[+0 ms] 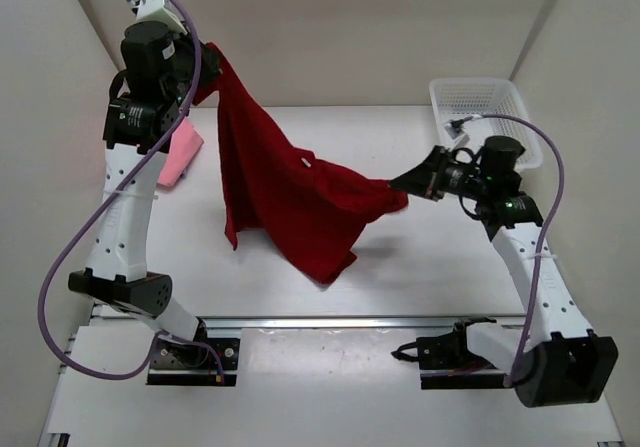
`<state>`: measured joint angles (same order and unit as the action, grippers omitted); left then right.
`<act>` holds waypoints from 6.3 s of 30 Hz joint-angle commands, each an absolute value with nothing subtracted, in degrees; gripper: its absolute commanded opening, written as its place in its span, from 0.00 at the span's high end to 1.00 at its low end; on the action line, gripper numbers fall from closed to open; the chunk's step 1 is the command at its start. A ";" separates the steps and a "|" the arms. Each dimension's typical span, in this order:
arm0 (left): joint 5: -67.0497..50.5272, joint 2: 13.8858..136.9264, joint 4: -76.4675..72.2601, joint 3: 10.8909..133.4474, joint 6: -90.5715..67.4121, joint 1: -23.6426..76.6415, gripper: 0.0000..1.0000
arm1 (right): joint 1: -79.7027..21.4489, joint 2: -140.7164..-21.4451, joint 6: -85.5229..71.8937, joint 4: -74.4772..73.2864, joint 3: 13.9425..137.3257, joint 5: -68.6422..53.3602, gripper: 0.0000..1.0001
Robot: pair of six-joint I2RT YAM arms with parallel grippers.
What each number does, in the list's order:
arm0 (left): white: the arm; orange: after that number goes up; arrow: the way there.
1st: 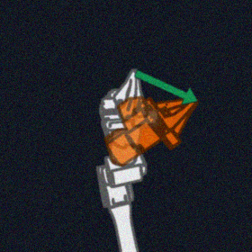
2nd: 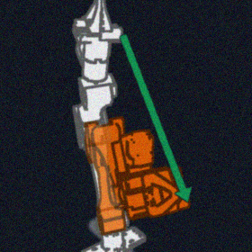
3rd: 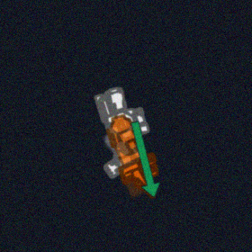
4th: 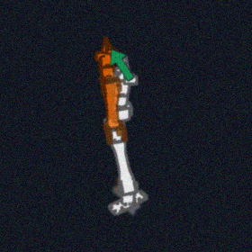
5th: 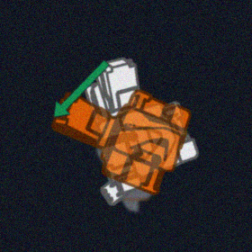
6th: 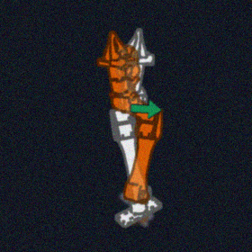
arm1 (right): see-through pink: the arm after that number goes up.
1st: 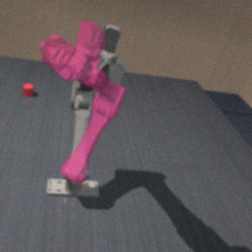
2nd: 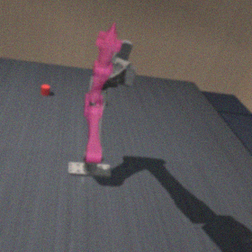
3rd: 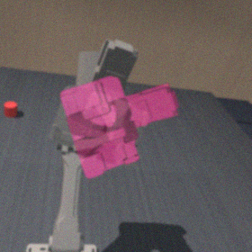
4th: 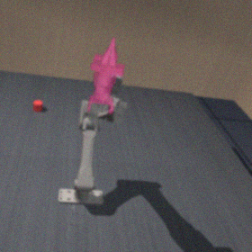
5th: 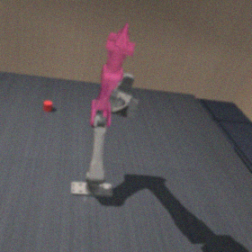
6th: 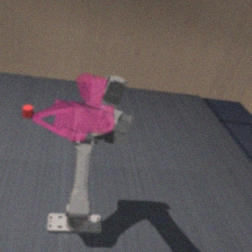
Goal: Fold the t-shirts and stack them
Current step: Flatten out the tshirt
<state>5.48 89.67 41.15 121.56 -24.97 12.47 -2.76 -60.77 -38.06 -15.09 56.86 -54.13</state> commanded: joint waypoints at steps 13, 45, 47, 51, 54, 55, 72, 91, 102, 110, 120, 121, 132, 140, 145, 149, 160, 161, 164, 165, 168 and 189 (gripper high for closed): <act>4.92 81.04 35.16 123.84 -27.33 11.52 1.00 | -66.80 -64.15 -25.84 -27.24 89.81 -13.27 1.00; -2.63 98.27 24.35 95.44 -24.07 27.78 0.38 | 4.38 -56.69 -34.90 -2.73 35.33 -50.53 1.00; -2.99 85.95 14.12 69.99 -29.94 25.68 0.46 | 6.32 -56.25 -34.20 -3.33 34.72 -52.11 1.00; -7.09 70.25 6.96 43.04 -37.34 18.21 0.58 | 7.38 -55.55 -33.84 -3.69 34.19 -54.23 1.00; -8.69 69.25 5.54 35.35 -38.67 17.22 0.52 | 5.98 -55.11 -33.22 -4.74 34.37 -54.14 1.00; -11.14 70.13 3.97 34.64 -39.19 16.79 0.50 | 5.37 -54.76 -32.87 -5.01 34.89 -53.79 1.00; -10.38 88.15 -4.75 38.57 -43.33 24.17 1.00 | 3.95 -50.72 -33.67 -4.92 32.52 -53.97 1.00; -8.96 85.41 -4.74 33.04 -44.39 23.47 0.66 | 1.94 -50.62 -33.92 -4.31 31.29 -53.09 1.00; -6.78 78.33 9.02 39.96 -40.10 22.50 1.00 | 0.53 -49.93 -31.30 -7.11 31.64 -52.39 1.00; -0.10 71.79 51.19 65.89 -20.93 16.79 1.00 | -5.53 -44.12 -25.49 -19.68 33.49 -45.71 1.00; 0.47 91.47 52.49 72.70 -17.49 23.65 0.61 | -3.52 -45.27 -23.47 -18.99 29.79 -41.31 1.00; -0.69 92.71 51.43 70.77 -18.01 23.03 0.62 | -3.08 -45.26 -23.03 -19.33 30.14 -41.31 1.00; -0.29 75.08 38.14 51.95 -24.61 12.39 0.57 | -4.30 -46.67 -21.71 -20.21 31.20 -38.50 1.00; -1.23 65.39 28.14 35.87 -31.02 6.15 0.55 | -3.96 -47.20 -21.80 -19.68 31.90 -38.24 1.00; -3.60 67.50 20.06 29.89 -36.38 5.27 0.56 | -2.55 -45.88 -21.35 -20.65 30.50 -38.93 1.00; -5.27 69.95 14.95 27.95 -38.75 5.80 0.54 | -2.90 -45.00 -21.88 -20.83 29.88 -39.20 1.00; -5.62 71.63 7.99 24.78 -42.63 5.19 0.87 | -2.38 -44.56 -22.06 -20.74 28.04 -39.46 1.00; -5.80 71.20 8.35 25.57 -42.45 5.36 0.91 | -2.46 -44.56 -21.97 -20.74 27.95 -39.46 1.00; -4.05 69.17 15.10 32.22 -38.51 5.36 1.00 | -1.67 -43.86 -21.62 -23.02 28.65 -37.45 1.00; -2.22 68.04 18.42 35.56 -36.58 5.45 1.00 | -1.58 -43.34 -21.01 -25.46 28.91 -35.18 1.00; -1.32 65.49 25.29 43.21 -31.75 2.65 1.00 | -2.98 -42.46 -20.31 -33.71 30.49 -30.08 1.00; -12.38 67.94 20.31 40.96 -33.22 -3.60 1.00 | -34.39 -49.05 -26.28 -35.51 44.12 -26.80 0.26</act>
